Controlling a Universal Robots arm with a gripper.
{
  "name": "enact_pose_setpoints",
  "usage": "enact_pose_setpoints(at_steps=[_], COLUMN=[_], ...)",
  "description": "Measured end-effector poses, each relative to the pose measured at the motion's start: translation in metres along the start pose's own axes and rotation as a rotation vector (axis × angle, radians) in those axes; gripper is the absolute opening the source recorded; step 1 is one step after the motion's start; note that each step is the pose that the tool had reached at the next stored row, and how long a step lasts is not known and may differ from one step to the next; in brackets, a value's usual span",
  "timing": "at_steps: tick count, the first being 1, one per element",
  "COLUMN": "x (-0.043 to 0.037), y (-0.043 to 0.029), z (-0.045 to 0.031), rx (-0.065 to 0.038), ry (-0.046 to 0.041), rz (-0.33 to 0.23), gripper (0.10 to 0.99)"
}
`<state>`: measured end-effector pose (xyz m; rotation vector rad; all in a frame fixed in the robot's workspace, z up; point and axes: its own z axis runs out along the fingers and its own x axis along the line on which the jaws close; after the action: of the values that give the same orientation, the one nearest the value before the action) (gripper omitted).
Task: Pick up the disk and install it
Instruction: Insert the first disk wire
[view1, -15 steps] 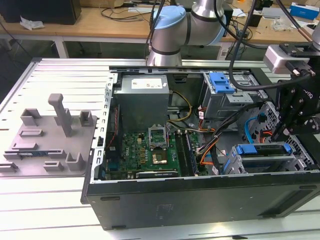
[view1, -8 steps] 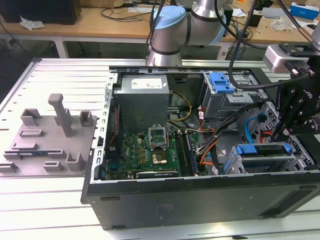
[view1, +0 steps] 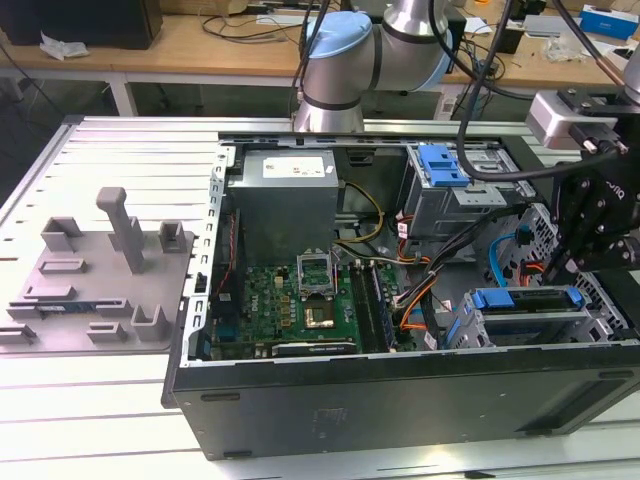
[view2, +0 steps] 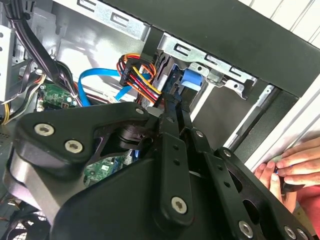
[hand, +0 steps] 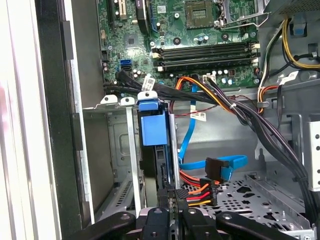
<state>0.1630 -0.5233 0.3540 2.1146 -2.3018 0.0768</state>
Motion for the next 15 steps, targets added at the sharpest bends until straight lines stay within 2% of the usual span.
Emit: enact_pose_setpoints(at_steps=[15], x=[0.0001], y=[0.0004], z=[0.0055], rx=[0.0], ry=[0.0001], rz=[0.001], gripper=[0.169])
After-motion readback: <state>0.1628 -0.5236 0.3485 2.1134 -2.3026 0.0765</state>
